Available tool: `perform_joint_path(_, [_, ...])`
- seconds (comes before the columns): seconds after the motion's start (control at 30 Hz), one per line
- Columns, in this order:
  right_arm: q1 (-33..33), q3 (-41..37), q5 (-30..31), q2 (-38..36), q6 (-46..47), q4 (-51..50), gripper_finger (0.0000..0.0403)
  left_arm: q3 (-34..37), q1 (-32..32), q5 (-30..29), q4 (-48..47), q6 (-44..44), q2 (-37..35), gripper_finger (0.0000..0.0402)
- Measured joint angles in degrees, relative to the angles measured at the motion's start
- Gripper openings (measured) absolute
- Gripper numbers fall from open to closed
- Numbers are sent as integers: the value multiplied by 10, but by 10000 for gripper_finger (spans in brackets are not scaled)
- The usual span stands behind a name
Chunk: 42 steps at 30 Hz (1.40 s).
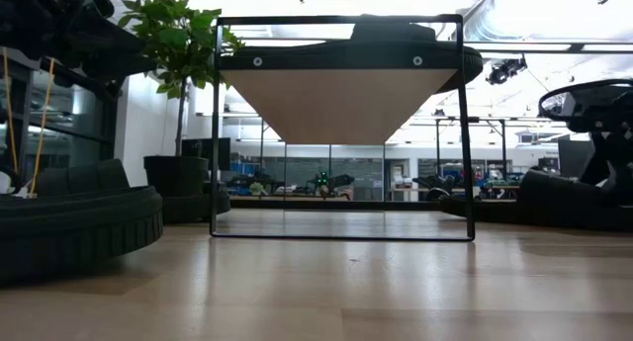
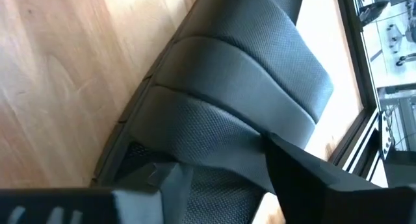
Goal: Pick and place slides into the shelf
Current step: Put the black slide on the shelf
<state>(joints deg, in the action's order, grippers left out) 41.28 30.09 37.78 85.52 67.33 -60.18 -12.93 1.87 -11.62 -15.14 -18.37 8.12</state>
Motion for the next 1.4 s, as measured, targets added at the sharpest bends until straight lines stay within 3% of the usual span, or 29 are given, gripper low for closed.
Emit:
perform_joint_path(0.43, [0,12,-51,1,11,4,6,0,0,0,0,-1,0,134])
perform_joint_path(0.7, [0,78,-12,1,45,-103,4,0,0,0,0,-1,0,134])
perform_joint_path(0.93, [0,101,-7,1,48,-133,1,0,0,0,0,-1,0,134])
perform_joint_path(1.1, [0,104,-23,1,49,-144,1,0,0,0,0,-1,0,134])
perform_joint_path(1.23, [0,104,-69,1,37,-133,5,0,0,0,0,-1,0,134])
perform_joint_path(1.4, [0,104,-82,1,-18,-90,41,0,0,0,0,-1,0,134])
